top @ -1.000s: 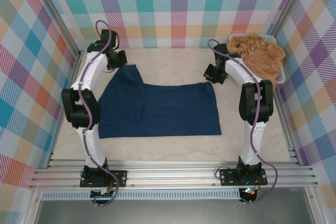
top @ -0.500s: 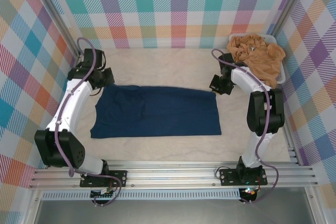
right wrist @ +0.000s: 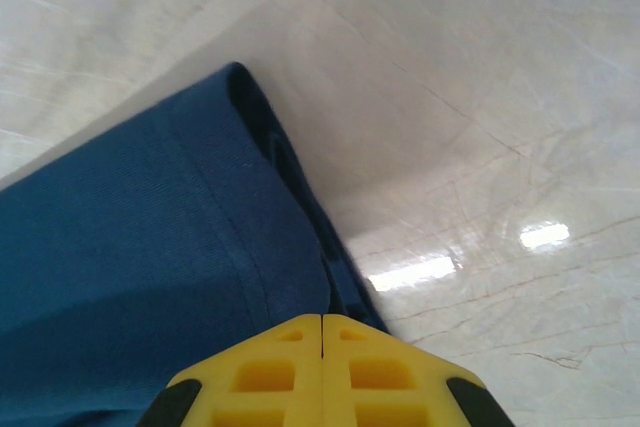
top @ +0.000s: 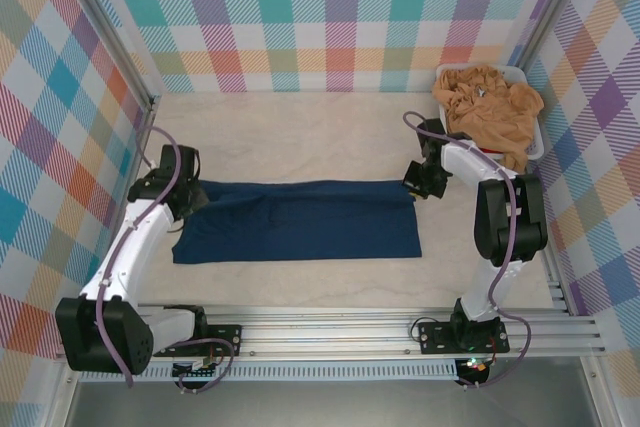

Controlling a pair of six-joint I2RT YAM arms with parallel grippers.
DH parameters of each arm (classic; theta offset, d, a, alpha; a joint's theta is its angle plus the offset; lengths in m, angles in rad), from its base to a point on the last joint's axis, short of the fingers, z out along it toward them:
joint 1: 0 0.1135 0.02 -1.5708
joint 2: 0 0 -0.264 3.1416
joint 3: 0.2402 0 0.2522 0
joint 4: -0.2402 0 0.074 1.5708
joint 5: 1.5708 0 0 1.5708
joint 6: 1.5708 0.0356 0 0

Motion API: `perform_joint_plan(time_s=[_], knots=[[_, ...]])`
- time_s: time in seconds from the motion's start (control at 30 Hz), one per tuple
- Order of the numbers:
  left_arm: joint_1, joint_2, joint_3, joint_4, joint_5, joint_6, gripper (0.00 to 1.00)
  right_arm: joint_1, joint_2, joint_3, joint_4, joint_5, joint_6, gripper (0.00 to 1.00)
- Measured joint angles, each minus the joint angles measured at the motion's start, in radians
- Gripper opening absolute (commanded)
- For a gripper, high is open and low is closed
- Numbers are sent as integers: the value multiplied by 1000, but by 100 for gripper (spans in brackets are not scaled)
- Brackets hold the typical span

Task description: Fold and stack the t-shirts

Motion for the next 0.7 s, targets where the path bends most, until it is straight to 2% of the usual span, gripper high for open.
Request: perform_joint_plan(time_s=[0.23, 0.7], knots=[[0, -168, -100, -22, -54, -77, 0, 0, 0, -14, 1, 37, 0, 0], [0, -152, -185, -32, -55, -114, 0, 3, 0, -27, 8, 50, 0, 0]])
